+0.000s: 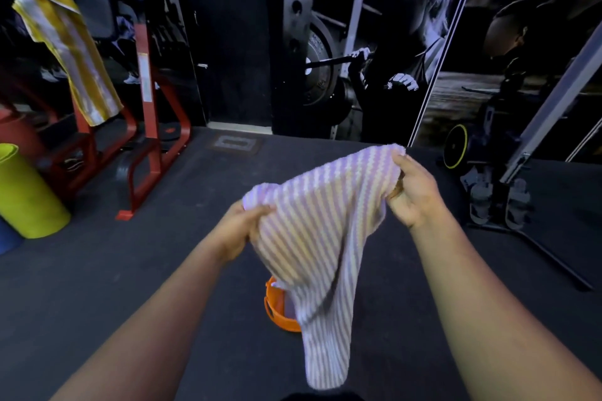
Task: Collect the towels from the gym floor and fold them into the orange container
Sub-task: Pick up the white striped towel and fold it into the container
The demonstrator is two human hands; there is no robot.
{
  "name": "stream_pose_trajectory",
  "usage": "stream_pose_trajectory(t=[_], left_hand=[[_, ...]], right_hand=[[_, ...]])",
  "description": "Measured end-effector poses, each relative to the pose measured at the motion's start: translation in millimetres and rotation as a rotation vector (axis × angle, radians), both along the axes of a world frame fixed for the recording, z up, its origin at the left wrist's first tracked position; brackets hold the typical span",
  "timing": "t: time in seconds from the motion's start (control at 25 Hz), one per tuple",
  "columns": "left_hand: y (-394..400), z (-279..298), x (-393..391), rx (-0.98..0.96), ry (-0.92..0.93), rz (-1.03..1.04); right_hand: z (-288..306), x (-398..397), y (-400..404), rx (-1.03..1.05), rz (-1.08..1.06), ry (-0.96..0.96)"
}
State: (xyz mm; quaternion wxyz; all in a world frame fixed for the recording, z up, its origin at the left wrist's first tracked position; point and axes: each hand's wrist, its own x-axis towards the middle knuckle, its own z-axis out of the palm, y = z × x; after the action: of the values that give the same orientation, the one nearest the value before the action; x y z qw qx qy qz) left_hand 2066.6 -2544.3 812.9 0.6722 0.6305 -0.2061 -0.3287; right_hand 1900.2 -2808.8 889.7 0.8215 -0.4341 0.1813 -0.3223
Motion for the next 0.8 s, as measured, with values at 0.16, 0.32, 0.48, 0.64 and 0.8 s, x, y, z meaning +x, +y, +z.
stream_pose_trajectory(t=[0.16, 0.32, 0.48, 0.64, 0.8], left_hand=[[-16, 63, 25, -0.317, 0.226, 0.054], [-12, 48, 21, -0.159, 0.061, -0.081], [-3, 9, 10, 0.135, 0.045, -0.015], [-14, 54, 20, -0.109, 0.08, 0.051], [-10, 43, 21, 0.119, -0.044, 0.105]], right_hand=[[-36, -14, 18, -0.177, 0.327, 0.312], [-62, -14, 41, -0.386, 0.364, 0.395], [-36, -14, 26, -0.307, 0.141, 0.279], [-26, -13, 21, -0.061, -0.044, 0.124], [-23, -19, 3, -0.067, -0.09, 0.152]])
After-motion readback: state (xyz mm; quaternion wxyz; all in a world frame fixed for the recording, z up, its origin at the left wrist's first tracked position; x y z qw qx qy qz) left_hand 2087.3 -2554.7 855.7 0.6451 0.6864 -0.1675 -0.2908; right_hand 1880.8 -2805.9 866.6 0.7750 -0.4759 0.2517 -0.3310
